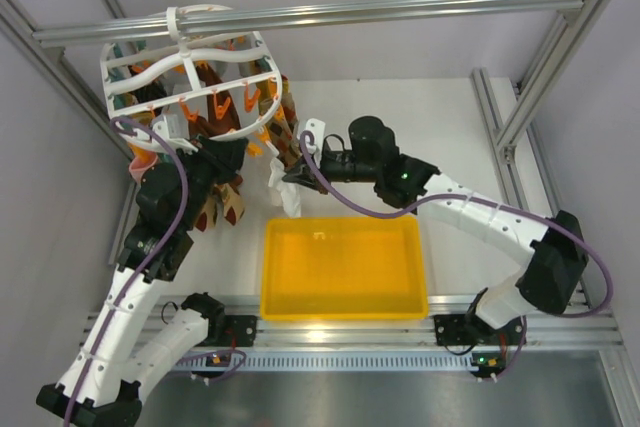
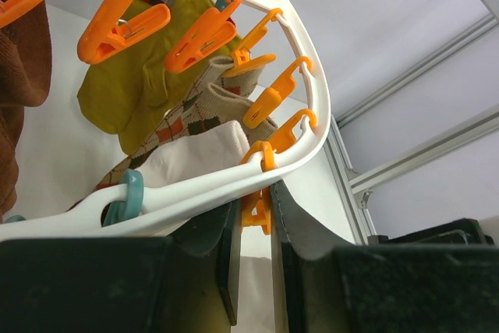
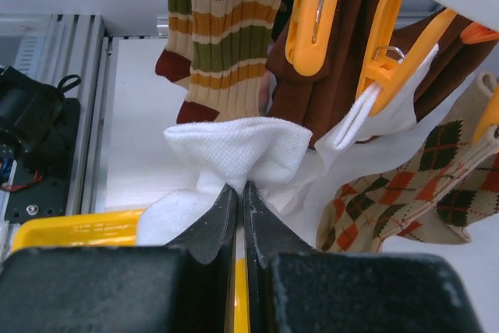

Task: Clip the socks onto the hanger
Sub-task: Clamp the sock onto the hanger.

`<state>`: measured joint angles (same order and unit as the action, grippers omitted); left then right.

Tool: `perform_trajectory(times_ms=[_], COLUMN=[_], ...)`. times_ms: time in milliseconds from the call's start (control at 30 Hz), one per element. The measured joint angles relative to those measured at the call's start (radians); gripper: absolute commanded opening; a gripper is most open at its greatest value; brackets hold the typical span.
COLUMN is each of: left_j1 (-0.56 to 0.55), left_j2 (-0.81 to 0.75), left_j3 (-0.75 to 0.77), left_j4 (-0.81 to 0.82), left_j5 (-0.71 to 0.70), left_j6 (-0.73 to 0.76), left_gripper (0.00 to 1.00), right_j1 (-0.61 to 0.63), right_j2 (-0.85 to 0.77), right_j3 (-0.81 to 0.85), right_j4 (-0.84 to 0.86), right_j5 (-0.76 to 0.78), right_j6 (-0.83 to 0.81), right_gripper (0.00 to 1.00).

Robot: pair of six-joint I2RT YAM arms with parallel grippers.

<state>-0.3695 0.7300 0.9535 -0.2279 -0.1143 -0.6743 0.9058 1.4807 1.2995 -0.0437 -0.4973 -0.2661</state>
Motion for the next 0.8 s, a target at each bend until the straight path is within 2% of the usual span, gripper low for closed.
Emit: perform_trajectory(times_ms=[267,800], left_j1=[0.0,0.002], left_j2=[0.001,-0.015], left_j3=[0.0,-0.012], left_j4=[0.001,0.011], left_j5=[0.003,0.011], left_j6=[0.0,0.011], left_gripper=[0.0,0.0], right_j1=[0.001,-0.007], right_j2=[0.1,0.187], right_j3=[0.011,0.119], right_j4=[0.093,0.163], right_j5=[-0.024,-0.066], right_j6=[0.132,0.178], right_gripper=[0.0,0.0])
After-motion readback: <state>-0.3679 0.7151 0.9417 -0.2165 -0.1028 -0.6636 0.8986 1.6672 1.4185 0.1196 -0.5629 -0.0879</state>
